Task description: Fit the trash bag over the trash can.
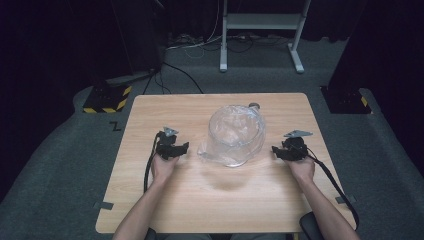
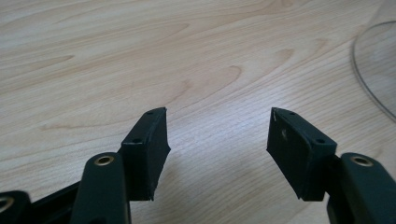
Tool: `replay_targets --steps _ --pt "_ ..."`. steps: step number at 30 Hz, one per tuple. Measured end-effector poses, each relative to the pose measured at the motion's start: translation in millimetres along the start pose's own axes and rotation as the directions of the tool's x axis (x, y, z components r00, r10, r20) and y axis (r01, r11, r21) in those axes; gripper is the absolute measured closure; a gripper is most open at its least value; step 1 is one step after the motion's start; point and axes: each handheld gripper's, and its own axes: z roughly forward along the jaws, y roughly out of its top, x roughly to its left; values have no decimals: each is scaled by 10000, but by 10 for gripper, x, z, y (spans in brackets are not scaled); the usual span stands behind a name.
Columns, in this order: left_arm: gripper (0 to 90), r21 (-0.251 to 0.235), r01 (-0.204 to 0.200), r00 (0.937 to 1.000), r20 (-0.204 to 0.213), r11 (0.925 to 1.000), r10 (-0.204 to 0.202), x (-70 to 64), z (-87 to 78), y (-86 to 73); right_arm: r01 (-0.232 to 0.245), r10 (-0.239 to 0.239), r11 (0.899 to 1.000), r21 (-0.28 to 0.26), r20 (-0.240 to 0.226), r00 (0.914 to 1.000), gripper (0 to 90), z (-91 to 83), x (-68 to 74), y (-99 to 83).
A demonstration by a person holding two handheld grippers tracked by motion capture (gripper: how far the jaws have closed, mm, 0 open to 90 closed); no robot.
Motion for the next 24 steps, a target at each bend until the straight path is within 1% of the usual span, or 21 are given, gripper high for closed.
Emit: replay_targets --steps 3,4,8,12,14,16,18,20,24 --pt "379 19 7 10000 -54 10000 -7 20 2 -5 58 -58 10000 22 36 10000 476 7 0 -6" --pt "378 13 51 10000 -68 10000 -51 22 6 -7 40 -40 10000 10 33 10000 476 9 -4 -8" --pt "375 166 -3 9998 -183 9999 6 39 34 -24 -46 47 10000 -82 43 10000 470 10 -38 -22" --pt "363 354 166 9996 -226 9992 -158 62 79 -46 -57 58 9993 -365 40 10000 416 21 -80 -55" --pt "358 318 118 9995 -287 9994 -109 68 84 -52 -74 76 9987 -512 48 10000 408 26 -93 -72" --pt "356 296 101 9996 -276 9995 -93 74 84 -57 -53 56 9987 -506 57 10000 398 28 -102 -71" --pt "341 212 -49 9995 -296 9998 56 76 92 -68 -83 85 9988 -488 25 10000 384 29 -108 -70" --pt "307 -57 -192 9994 -293 9998 190 76 105 -103 -68 68 9989 -470 0 10000 370 31 -112 -69" --pt "270 14 -197 9994 -292 9998 198 71 94 -114 -18 17 9990 -450 -21 10000 351 32 -111 -68"
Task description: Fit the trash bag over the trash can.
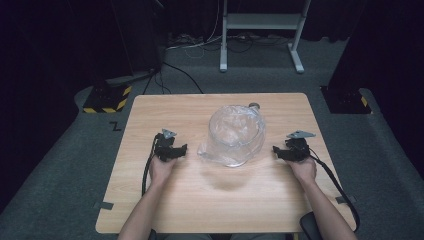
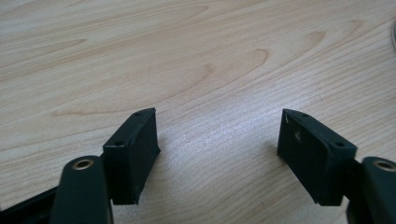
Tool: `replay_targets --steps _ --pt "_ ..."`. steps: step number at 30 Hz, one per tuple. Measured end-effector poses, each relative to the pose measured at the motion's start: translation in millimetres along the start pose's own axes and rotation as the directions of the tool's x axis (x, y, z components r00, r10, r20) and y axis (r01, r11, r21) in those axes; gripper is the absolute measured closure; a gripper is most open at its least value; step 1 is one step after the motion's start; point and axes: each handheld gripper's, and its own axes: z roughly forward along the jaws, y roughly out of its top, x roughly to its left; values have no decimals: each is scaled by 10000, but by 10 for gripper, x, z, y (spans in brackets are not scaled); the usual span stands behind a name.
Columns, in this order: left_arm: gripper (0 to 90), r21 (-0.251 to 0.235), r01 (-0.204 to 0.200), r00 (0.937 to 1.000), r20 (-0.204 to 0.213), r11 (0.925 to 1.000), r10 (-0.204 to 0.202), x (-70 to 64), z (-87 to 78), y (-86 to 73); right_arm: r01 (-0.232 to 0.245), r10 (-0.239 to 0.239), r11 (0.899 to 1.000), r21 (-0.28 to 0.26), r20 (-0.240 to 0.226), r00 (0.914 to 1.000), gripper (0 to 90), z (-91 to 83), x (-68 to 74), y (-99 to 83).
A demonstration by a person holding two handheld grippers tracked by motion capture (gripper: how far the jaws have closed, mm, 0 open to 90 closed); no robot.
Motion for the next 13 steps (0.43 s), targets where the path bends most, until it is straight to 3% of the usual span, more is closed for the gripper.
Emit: replay_targets --steps 13 --pt "234 65 -48 10000 31 10000 48 -10 -3 -4 131 -130 9999 40 -179 9998 323 2 -8 1"
